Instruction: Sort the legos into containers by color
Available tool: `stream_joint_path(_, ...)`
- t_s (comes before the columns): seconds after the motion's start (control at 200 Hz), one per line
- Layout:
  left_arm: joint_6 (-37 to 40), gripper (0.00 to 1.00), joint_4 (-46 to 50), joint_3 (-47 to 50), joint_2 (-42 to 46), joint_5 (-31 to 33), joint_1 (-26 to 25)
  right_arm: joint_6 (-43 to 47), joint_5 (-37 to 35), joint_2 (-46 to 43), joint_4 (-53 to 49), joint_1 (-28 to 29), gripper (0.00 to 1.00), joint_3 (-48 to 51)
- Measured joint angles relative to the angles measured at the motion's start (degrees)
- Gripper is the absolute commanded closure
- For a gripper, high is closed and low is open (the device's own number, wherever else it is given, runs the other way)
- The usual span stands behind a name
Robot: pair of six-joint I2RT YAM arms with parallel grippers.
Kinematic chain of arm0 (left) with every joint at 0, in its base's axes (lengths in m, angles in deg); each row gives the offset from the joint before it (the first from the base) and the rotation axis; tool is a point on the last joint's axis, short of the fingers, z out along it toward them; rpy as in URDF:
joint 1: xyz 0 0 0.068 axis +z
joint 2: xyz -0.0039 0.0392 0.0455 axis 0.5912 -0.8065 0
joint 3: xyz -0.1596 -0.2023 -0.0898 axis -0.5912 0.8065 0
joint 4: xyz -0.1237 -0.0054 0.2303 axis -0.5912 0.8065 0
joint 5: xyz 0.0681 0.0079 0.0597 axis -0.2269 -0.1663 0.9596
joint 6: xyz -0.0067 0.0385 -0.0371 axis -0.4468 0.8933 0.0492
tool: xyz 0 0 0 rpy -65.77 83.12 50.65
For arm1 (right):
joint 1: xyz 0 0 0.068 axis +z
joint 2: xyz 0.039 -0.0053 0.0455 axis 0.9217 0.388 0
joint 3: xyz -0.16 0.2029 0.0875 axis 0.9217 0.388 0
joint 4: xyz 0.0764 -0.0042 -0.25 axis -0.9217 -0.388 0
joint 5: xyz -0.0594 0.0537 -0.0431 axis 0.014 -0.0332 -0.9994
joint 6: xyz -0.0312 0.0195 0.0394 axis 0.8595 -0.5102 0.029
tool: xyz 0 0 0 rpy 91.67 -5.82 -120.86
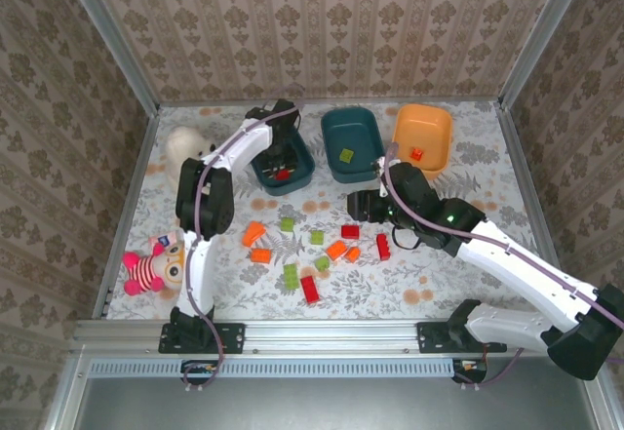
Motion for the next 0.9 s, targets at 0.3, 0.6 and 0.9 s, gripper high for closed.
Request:
stream_joint_path(0.3, 0.1, 0.43, 1.0, -0.7, -0.9, -0.8, 0.0, -0.1, -0.3, 0.0, 0.0, -0.8, 0.3, 0.0)
stream_joint_path(0.6, 0.5, 0.32, 2.2, -4.1, 0.4, -0.8, 0.0, 2.2, 0.9, 3.9, -0.3, -0.5, 0.3, -2.9)
stream_joint_path(0.9, -0.1, 0.32, -4.2, 12.9, 26.1, -0.3, 2.4, 3.0, 1.4, 11.9, -1.0, 2.8, 0.32, -6.0)
